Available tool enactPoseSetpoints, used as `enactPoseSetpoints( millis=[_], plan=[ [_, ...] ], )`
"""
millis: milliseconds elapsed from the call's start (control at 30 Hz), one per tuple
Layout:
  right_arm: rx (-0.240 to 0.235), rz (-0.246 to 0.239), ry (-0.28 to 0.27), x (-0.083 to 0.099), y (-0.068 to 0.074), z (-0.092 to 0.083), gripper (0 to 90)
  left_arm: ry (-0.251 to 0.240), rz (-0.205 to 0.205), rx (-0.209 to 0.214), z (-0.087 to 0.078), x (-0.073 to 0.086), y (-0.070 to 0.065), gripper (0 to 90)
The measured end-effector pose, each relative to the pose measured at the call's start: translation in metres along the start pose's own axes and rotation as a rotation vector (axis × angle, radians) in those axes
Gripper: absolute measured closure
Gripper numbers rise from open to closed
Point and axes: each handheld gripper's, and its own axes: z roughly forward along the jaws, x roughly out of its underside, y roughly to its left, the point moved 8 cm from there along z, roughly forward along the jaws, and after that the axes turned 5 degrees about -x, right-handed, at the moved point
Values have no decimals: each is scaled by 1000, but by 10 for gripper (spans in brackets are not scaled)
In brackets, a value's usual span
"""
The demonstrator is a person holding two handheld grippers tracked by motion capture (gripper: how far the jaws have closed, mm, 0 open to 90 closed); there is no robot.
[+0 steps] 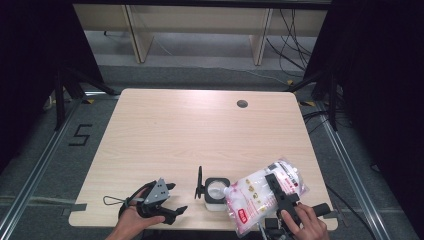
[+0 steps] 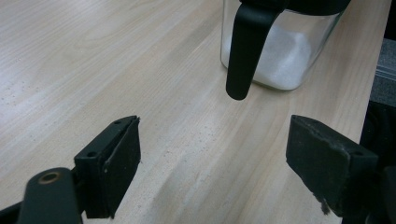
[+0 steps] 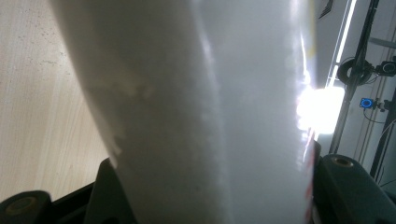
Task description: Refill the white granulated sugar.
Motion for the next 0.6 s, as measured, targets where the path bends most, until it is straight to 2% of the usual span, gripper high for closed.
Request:
enactPoseSetpoints(
  millis=[133, 200, 267, 300, 533, 600],
  plan=[
    [-6, 23, 13, 1, 3, -1, 463, -2, 6, -10, 0, 0, 1, 175],
    [1, 1, 6, 0, 0, 0, 463, 2, 5, -12, 0, 0, 1, 174],
    [-3, 2, 11, 0, 1, -1, 463, 0, 2, 1, 0, 1, 0, 175],
    [3, -13, 2, -1, -1, 0, 463, -6, 9, -9, 0, 0, 1, 174],
    [-6, -2, 18, -1, 2, -2, 463, 1, 6, -11, -1, 0, 2, 174],
    [-5, -26, 8, -3, 1, -1, 464, 3, 6, -12, -1, 0, 2, 175]
  ],
)
